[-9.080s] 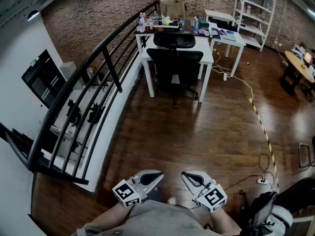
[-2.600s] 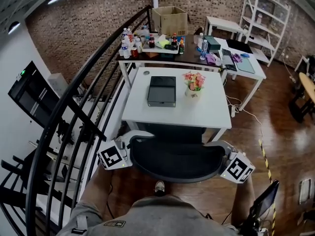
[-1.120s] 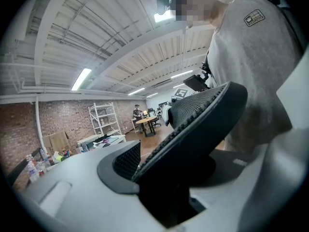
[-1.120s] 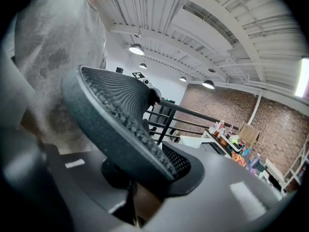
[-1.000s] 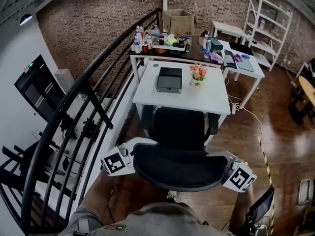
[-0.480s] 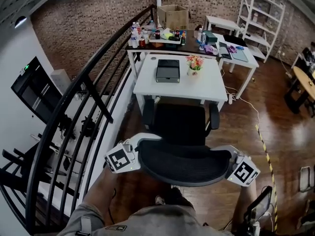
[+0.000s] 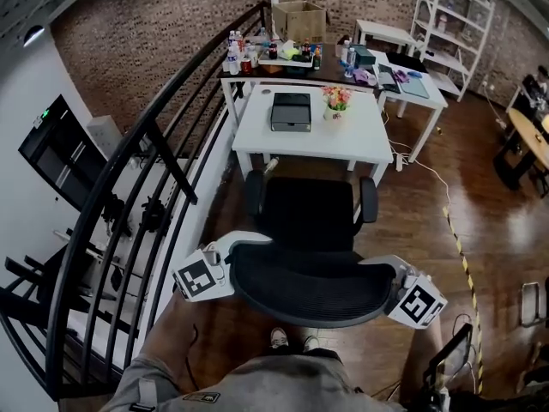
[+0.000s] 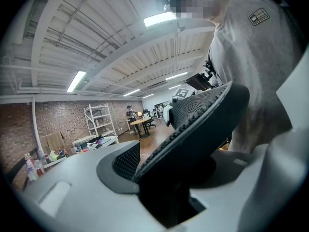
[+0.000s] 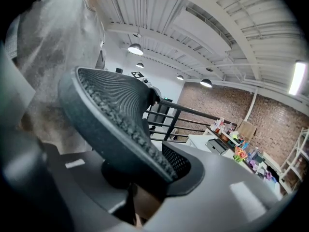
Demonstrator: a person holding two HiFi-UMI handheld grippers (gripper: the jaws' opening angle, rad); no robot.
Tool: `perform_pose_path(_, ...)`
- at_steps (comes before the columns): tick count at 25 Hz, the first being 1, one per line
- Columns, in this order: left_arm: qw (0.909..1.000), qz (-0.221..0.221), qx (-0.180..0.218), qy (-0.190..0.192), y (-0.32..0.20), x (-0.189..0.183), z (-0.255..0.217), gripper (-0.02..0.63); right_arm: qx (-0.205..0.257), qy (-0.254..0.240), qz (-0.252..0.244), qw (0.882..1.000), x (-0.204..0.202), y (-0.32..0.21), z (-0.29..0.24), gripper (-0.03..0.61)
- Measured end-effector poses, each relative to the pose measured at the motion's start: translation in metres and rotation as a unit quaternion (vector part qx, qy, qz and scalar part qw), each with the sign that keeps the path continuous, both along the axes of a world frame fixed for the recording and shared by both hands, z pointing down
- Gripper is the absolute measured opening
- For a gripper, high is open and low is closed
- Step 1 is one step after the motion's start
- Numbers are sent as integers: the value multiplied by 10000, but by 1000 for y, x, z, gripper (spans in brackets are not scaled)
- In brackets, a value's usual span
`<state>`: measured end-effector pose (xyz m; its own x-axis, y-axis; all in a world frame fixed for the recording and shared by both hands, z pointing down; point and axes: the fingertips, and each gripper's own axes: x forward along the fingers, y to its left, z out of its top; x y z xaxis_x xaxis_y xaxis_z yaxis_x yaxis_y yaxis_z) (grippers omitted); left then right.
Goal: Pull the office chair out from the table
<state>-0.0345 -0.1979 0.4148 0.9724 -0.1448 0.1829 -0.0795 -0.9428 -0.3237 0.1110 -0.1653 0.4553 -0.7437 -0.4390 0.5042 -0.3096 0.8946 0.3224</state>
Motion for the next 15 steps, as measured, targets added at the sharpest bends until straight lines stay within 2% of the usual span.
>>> perform_pose_path(5, 10000, -36, 16, 43, 30, -6, -3, 215, -31, -44, -48, 10000, -7, 31, -1, 114)
perform_pose_path(15, 9989, -366, -252, 180, 74, -16, -2, 224, -50, -40, -207, 9998, -16, 75, 1, 112)
